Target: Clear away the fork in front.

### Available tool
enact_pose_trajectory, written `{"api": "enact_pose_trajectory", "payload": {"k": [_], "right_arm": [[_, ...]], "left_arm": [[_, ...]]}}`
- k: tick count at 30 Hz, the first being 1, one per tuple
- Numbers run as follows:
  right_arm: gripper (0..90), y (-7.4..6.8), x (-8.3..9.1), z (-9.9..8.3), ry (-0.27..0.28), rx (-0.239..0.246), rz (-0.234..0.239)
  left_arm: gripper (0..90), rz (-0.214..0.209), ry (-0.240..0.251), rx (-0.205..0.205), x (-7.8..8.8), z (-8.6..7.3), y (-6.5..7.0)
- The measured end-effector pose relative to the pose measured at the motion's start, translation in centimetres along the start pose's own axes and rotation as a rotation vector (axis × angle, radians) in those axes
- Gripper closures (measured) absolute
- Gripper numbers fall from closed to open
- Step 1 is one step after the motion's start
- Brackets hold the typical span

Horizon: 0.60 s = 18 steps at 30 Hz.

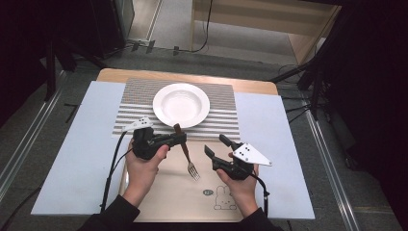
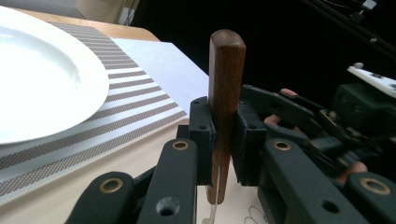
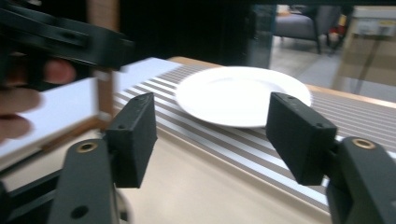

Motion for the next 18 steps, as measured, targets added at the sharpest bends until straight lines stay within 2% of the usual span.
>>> {"api": "enact_pose_trajectory", "payload": {"k": [3,5,7,9,11,13,14,15,16,18], "right_arm": [[27.1,0.9,0.3,-0.4,-0.013,-0.025,-0.016],[18.4,1.3,0.4,-0.7,-0.025,-0.037,-0.030],[15.7,1.7,0.6,-0.9,-0.029,-0.045,-0.050],[15.1,2.1,0.8,-1.1,-0.026,-0.053,-0.039],[9.3,2.3,0.9,-1.2,-0.028,-0.062,-0.019],[9.3,2.7,1.2,-1.4,-0.024,-0.067,-0.028],[8.2,2.9,1.3,-1.5,-0.025,-0.058,-0.027],[2.0,3.0,1.3,-1.5,-0.027,-0.055,-0.034],[0.0,3.0,1.4,-1.6,-0.030,-0.048,-0.026],[0.0,3.2,1.6,-1.7,-0.033,-0.048,-0.016]], "left_arm": [[79.1,-0.007,0.002,0.002,0.7,-0.2,-0.2],[79.3,-0.022,-0.003,-0.001,1.1,-0.4,-0.3],[79.3,-0.021,-0.003,-0.001,1.5,-0.5,-0.4],[79.3,-0.019,-0.006,-0.006,2.0,-0.7,-0.5],[79.3,-0.016,-0.005,-0.003,2.5,-0.9,-0.7],[79.4,-0.021,-0.001,0.008,3.0,-1.1,-1.0],[79.4,-0.027,-0.003,0.011,3.2,-1.2,-1.1],[79.4,-0.040,-0.008,0.014,3.4,-1.3,-1.2],[79.4,-0.049,-0.012,0.014,3.5,-1.4,-1.3],[79.4,-0.043,-0.016,0.010,3.9,-1.5,-1.3]]}}
Point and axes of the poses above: each handheld gripper's, and its own axes: x roughly backward along the jaws, z roughly out of its top, y roughly to its right, the point moved 6 cm from there along -x, roughly forward along the jaws, and after that the axes turned 13 degrees about -y, right-handed, at the moved point
